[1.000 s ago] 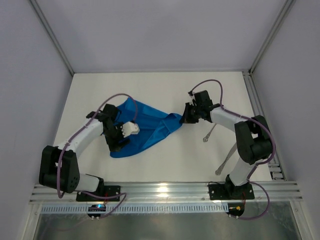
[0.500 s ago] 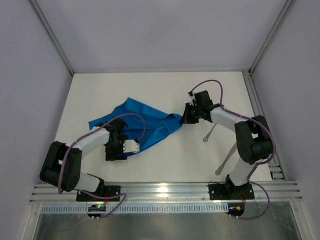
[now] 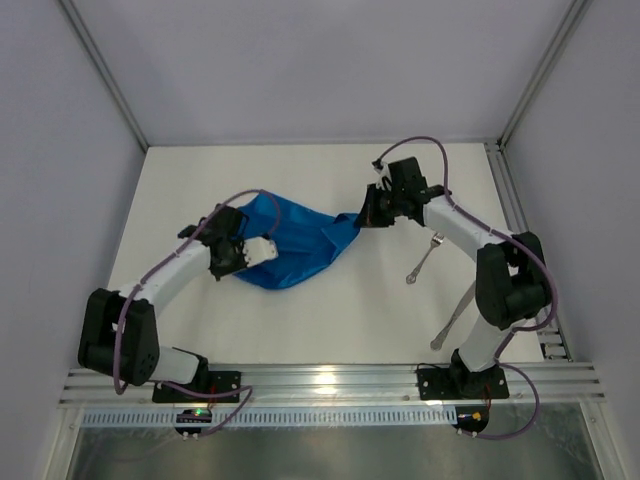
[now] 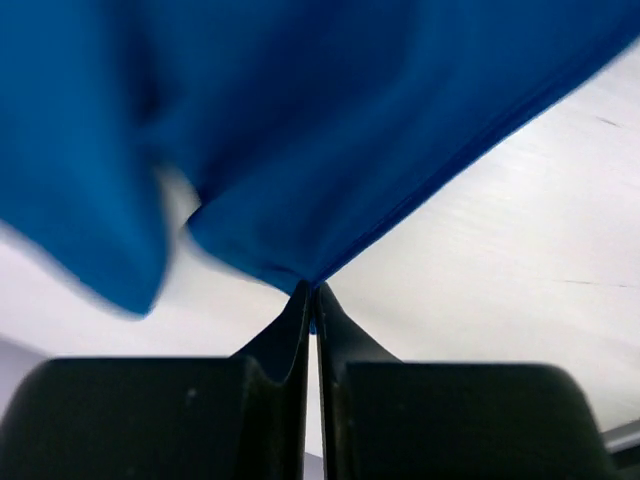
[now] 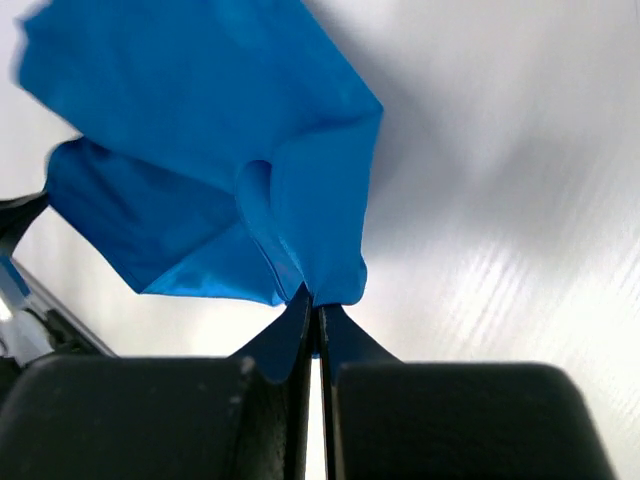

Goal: Fold the napkin into a case and place the utensils inside
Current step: Flatten out the crumpled napkin at the center of the board.

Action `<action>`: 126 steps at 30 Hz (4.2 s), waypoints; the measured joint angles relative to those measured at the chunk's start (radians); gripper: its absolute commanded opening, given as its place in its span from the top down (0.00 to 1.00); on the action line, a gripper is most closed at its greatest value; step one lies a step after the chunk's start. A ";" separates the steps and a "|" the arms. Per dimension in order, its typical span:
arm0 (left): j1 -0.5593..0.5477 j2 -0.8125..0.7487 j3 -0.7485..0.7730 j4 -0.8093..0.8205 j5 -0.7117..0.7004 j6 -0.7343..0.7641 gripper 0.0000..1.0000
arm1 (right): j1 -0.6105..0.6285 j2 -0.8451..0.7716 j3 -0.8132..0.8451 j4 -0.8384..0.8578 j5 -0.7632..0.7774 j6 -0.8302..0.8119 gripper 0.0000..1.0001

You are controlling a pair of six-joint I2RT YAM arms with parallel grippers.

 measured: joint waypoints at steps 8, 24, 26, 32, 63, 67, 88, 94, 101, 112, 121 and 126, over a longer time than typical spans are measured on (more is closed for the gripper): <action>0.255 -0.042 0.676 -0.130 0.137 -0.190 1.00 | 0.000 -0.139 0.399 -0.140 -0.067 -0.020 0.96; 0.292 -0.188 1.244 -0.483 0.179 -0.364 1.00 | 0.002 -0.708 0.357 -0.113 -0.187 0.164 0.96; 0.292 -0.182 1.209 -0.471 0.173 -0.383 1.00 | 0.000 -0.674 0.342 -0.107 -0.188 0.176 0.96; 0.293 -0.017 1.135 -0.404 0.146 -0.466 1.00 | -0.051 -0.344 0.405 -0.038 -0.192 0.203 0.96; 0.354 0.099 0.528 -0.034 0.179 -0.474 1.00 | -0.137 0.049 0.161 0.129 -0.124 0.126 0.95; 0.263 0.103 0.260 0.011 0.155 -0.433 1.00 | -0.137 0.119 0.021 0.079 -0.064 0.094 0.79; 0.170 -0.035 0.044 0.100 0.119 -0.370 1.00 | 0.207 -0.132 -0.066 -0.120 0.369 -0.243 0.44; 0.170 -0.035 0.044 0.100 0.119 -0.375 1.00 | 0.246 0.044 0.016 -0.162 0.396 -0.333 0.44; 0.170 -0.035 0.044 0.100 0.119 -0.378 1.00 | 0.266 0.137 0.034 -0.171 0.450 -0.391 0.45; 0.170 -0.035 0.046 0.097 0.119 -0.378 1.00 | 0.267 0.173 0.071 -0.166 0.553 -0.420 0.58; 0.170 -0.035 0.060 0.092 0.123 -0.379 1.00 | 0.267 0.225 0.150 -0.192 0.578 -0.449 0.55; 0.170 -0.035 0.064 0.085 0.127 -0.381 1.00 | 0.267 0.234 0.161 -0.201 0.590 -0.452 0.55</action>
